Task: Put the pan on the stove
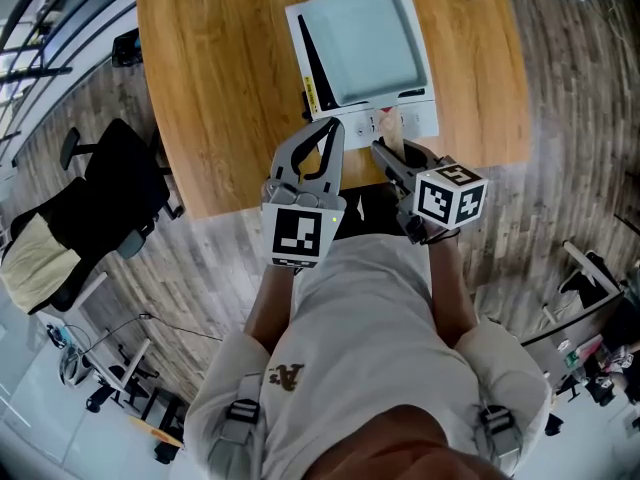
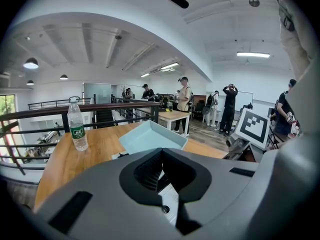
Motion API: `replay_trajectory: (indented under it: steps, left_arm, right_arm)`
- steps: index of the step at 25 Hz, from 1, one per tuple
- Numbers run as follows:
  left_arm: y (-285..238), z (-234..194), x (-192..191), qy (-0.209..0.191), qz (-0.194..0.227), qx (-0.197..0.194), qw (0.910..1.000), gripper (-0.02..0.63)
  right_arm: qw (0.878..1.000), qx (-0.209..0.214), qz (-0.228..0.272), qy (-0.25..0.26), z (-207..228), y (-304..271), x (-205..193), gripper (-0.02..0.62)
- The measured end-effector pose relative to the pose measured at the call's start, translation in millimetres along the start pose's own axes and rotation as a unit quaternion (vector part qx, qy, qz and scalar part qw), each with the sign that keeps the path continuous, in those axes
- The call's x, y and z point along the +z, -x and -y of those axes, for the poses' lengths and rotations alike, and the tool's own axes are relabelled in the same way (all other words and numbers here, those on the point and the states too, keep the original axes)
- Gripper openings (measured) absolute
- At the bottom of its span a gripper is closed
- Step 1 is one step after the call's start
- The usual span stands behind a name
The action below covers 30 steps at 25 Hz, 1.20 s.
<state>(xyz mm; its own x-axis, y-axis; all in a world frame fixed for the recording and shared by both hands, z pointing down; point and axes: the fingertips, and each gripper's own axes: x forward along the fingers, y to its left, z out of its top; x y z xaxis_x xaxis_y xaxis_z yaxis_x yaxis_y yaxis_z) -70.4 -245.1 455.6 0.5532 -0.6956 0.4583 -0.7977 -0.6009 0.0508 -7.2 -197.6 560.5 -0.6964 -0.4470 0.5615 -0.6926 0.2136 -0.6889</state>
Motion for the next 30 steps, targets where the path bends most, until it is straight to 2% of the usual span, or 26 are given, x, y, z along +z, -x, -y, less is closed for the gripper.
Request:
replay_trajectory:
  steps: [30]
  left_arm:
    - [-32,8,-11,0.015,-0.029,-0.012,0.9994,0.018]
  right_arm:
    - [0.999,0.021,-0.030,-0.034,20,-12,-1,0.087]
